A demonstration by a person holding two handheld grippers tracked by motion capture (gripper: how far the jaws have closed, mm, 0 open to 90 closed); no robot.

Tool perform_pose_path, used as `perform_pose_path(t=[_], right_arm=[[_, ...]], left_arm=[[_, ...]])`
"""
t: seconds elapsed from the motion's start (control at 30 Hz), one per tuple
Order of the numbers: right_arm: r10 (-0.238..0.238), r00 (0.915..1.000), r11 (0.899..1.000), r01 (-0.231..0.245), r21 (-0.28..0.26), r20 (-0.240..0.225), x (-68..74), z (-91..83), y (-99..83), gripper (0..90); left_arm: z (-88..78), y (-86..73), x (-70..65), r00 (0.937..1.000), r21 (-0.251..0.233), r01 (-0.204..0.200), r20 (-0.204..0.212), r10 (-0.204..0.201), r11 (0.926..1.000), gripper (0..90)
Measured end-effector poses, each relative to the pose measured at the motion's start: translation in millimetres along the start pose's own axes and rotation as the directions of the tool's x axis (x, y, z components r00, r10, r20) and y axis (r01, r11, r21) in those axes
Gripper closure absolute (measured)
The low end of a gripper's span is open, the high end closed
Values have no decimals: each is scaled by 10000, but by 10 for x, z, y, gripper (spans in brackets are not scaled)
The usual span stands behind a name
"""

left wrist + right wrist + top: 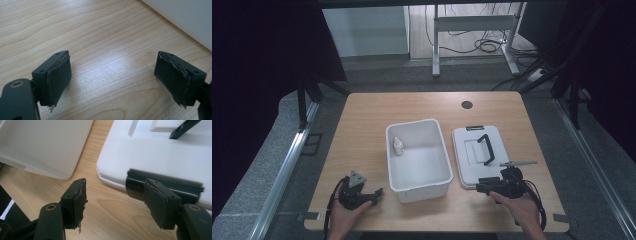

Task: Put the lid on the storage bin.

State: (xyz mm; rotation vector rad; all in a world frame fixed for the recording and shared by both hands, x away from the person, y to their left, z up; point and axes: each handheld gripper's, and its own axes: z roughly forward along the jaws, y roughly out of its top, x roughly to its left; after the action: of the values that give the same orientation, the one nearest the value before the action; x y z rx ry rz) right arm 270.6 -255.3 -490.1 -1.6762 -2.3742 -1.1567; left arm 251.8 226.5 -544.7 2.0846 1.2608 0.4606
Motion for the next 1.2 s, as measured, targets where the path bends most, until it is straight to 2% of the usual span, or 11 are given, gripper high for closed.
perform_pose_path(t=[0.37,0.73,0.87,1.2], right_arm=[[336,9994,9990,-334,-302,62,-61,-149,12,366],[849,9963,9946,-841,-607,118,-271,-298,67,366],[1034,9944,9925,-1045,-642,-203,-300,-314,94,366],[932,9955,9946,-939,-442,-169,-292,-390,281,366]], left_arm=[[-4,-5,-3,10000,0,-5,3,5,10000,137],[-4,-5,-5,10000,3,11,-14,-11,10000,137],[-6,-6,-11,10000,2,56,-53,-56,10000,137],[-5,-6,-11,10000,1,58,-55,-58,10000,137]])
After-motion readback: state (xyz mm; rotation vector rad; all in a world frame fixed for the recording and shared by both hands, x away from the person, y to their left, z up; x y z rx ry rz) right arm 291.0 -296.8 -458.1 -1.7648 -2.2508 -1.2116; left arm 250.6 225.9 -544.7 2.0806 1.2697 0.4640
